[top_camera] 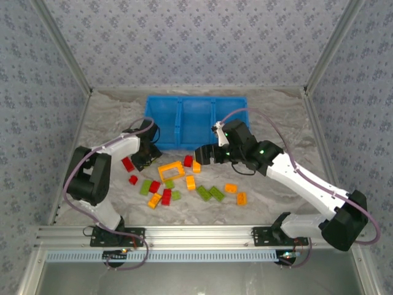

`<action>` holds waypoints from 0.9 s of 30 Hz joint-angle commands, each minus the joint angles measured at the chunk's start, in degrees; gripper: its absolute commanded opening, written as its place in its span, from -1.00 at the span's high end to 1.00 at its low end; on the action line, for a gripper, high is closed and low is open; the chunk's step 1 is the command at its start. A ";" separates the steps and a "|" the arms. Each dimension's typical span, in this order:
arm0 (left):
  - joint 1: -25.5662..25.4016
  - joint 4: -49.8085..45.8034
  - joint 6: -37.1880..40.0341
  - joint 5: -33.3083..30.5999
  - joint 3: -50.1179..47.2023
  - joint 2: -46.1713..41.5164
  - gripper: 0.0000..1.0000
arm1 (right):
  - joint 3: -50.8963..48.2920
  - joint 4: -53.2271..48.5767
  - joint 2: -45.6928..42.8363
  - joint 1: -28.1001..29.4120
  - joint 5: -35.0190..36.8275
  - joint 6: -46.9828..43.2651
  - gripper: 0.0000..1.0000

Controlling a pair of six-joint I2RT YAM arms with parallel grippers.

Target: Sort the legos into containers by color

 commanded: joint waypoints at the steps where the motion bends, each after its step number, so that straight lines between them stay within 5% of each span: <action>1: -0.14 -0.21 1.15 -1.61 0.13 1.28 -0.23 | 1.70 -0.82 0.27 -0.46 -0.96 0.31 -0.80; 14: -7.86 -17.07 3.95 -10.29 13.08 -14.71 -0.04 | -1.68 -1.93 -2.75 -0.41 7.00 0.78 -0.78; 22: -2.10 -14.83 13.31 -5.03 34.30 7.13 -0.06 | -3.33 -3.53 -3.57 0.77 11.27 0.74 -0.77; 27: -1.59 -24.11 16.55 -4.10 54.04 23.66 -0.07 | -4.35 -5.52 -3.86 2.08 12.61 -0.06 -0.76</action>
